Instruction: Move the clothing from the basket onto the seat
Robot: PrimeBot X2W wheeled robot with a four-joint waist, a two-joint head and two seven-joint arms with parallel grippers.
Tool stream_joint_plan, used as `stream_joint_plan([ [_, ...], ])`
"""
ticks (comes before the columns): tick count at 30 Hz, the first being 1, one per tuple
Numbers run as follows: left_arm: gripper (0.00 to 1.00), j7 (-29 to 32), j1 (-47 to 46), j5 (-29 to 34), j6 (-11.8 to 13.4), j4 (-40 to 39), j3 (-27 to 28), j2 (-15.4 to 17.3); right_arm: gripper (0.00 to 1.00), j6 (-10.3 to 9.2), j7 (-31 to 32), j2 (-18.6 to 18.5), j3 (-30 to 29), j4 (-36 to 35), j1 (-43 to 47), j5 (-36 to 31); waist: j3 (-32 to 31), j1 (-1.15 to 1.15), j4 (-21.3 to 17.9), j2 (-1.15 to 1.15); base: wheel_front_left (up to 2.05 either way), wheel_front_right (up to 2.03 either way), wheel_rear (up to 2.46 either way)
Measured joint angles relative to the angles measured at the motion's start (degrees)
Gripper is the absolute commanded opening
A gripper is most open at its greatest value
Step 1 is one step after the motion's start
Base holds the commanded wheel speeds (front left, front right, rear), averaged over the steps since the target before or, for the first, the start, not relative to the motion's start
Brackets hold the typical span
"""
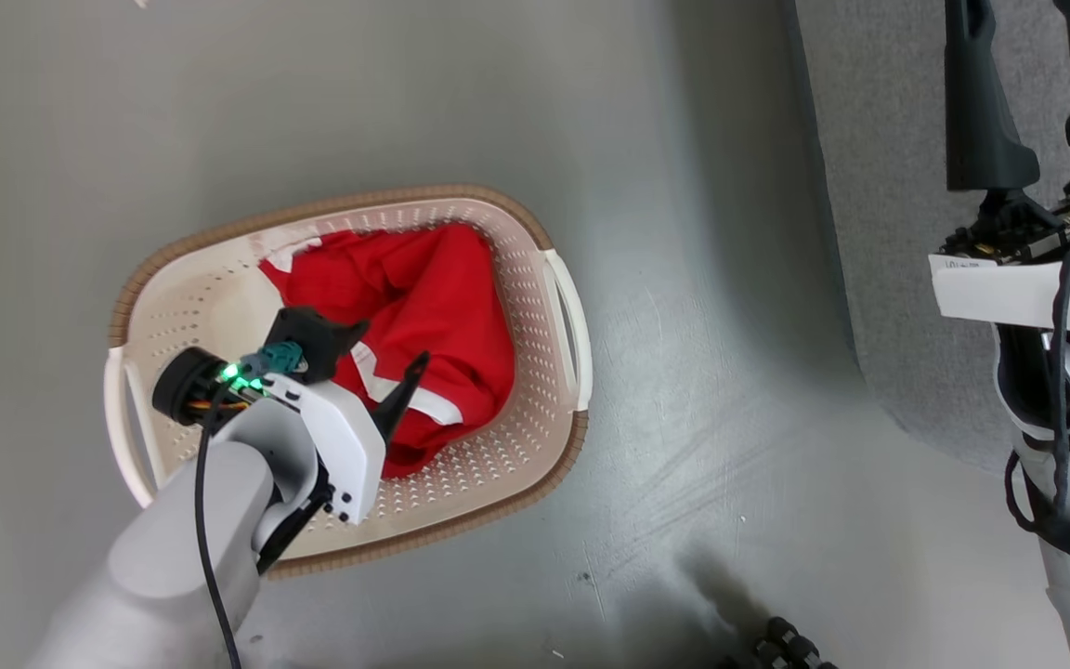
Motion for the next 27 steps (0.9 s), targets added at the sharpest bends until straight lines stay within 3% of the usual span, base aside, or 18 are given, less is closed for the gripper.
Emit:
stream_joint_plan([
  [27, 1.00, 5.8, -7.3, -5.0, 0.0, 6.5, -3.2, 1.0, 1.00, 0.00, 0.0, 2.5, 1.5, 0.0, -6.3, 1.5, 8.7, 0.00, -4.9, 0.00, 0.00, 0.00, 0.00],
])
